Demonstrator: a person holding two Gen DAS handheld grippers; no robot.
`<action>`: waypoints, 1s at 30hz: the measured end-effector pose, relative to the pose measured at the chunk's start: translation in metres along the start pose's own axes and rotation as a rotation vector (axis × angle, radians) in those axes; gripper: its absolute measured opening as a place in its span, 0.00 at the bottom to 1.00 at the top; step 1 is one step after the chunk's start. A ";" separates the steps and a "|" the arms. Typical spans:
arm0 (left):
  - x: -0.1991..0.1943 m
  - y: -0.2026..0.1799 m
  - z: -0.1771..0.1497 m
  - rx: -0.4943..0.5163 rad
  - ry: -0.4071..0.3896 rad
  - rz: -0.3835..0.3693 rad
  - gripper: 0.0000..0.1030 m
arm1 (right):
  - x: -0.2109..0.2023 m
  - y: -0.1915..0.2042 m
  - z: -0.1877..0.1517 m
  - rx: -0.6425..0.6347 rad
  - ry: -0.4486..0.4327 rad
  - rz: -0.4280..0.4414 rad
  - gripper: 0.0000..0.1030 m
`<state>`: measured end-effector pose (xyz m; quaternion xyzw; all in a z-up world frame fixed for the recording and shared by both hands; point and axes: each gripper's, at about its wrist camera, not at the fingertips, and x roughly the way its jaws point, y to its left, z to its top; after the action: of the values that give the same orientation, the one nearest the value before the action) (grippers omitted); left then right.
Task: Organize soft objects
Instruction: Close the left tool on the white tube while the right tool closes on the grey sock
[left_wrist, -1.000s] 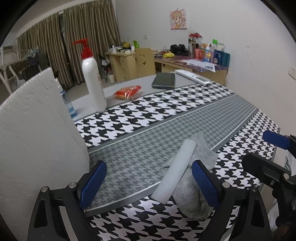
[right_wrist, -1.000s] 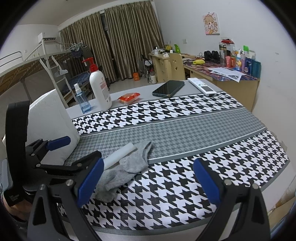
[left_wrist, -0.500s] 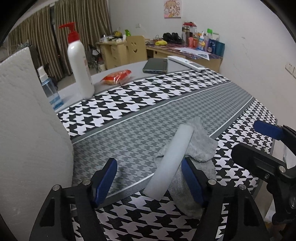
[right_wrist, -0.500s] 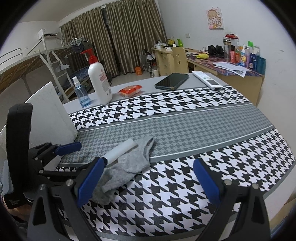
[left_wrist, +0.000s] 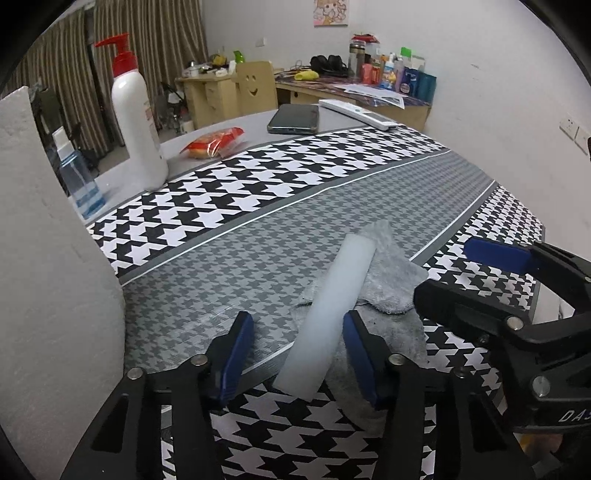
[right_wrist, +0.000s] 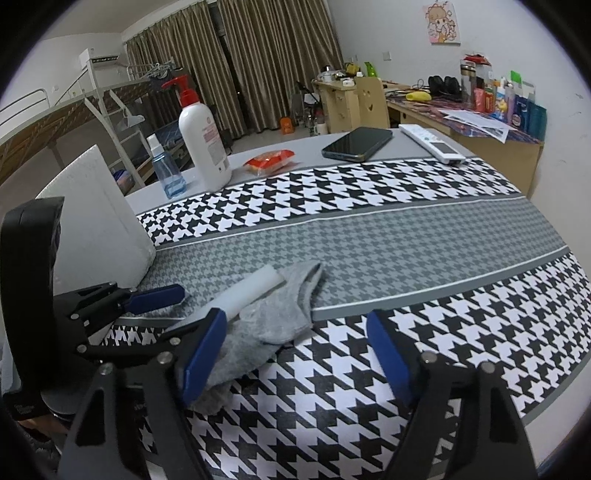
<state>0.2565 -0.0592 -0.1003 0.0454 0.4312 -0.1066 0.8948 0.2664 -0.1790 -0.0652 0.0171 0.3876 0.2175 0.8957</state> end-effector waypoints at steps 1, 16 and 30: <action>0.001 0.000 0.001 0.002 -0.001 -0.006 0.47 | 0.001 0.000 0.000 0.000 0.001 0.002 0.79; -0.005 0.003 -0.005 0.008 -0.027 -0.108 0.22 | 0.024 0.000 0.003 0.029 0.082 0.077 0.55; -0.014 0.009 -0.007 -0.022 -0.068 -0.103 0.17 | 0.033 0.012 0.004 -0.048 0.114 0.022 0.45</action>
<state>0.2446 -0.0473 -0.0935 0.0095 0.4037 -0.1491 0.9026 0.2843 -0.1544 -0.0824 -0.0127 0.4323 0.2371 0.8699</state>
